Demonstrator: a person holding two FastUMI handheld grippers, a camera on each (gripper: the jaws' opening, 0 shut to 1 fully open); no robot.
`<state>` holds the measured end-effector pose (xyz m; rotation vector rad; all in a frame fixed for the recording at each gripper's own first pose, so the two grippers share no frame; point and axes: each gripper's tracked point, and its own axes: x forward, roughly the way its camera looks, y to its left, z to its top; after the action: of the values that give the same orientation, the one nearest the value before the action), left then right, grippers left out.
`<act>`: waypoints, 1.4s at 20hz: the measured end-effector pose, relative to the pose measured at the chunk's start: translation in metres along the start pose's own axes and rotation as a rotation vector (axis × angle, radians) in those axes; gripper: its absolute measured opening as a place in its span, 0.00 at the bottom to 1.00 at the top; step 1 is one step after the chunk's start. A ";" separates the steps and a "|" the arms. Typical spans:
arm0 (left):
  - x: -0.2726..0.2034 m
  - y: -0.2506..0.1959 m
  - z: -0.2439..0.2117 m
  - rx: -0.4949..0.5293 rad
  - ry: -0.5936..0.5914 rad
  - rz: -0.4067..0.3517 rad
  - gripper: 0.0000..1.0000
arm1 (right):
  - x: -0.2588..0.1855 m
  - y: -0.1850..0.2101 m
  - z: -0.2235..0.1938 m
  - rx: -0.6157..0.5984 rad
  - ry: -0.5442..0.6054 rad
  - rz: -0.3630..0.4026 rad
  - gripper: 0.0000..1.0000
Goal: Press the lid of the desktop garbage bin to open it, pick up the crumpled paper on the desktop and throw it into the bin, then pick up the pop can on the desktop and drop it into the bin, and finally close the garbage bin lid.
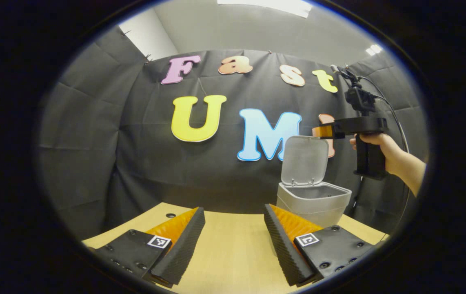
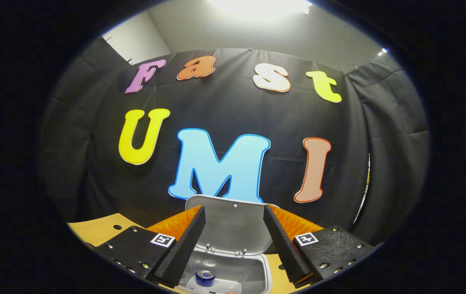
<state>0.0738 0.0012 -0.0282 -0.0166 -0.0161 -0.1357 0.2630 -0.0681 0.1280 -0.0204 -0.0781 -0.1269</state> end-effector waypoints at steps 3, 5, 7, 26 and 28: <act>-0.001 0.005 -0.003 0.019 0.002 0.007 0.95 | 0.026 -0.001 0.013 -0.023 -0.014 -0.021 0.91; -0.002 0.009 -0.004 0.009 0.002 0.014 0.95 | 0.040 0.000 0.017 -0.019 -0.014 -0.026 0.91; -0.004 0.013 -0.005 0.000 0.005 0.026 0.95 | 0.051 0.000 0.014 -0.018 0.001 -0.031 0.91; -0.001 0.017 -0.014 -0.011 0.023 0.059 0.95 | 0.047 -0.004 -0.012 0.032 0.048 -0.036 0.92; -0.001 0.012 -0.014 -0.006 0.024 0.053 0.95 | 0.033 -0.002 -0.017 0.047 0.042 -0.023 0.92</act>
<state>0.0742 0.0129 -0.0422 -0.0219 0.0084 -0.0829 0.2969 -0.0744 0.1139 0.0300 -0.0391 -0.1489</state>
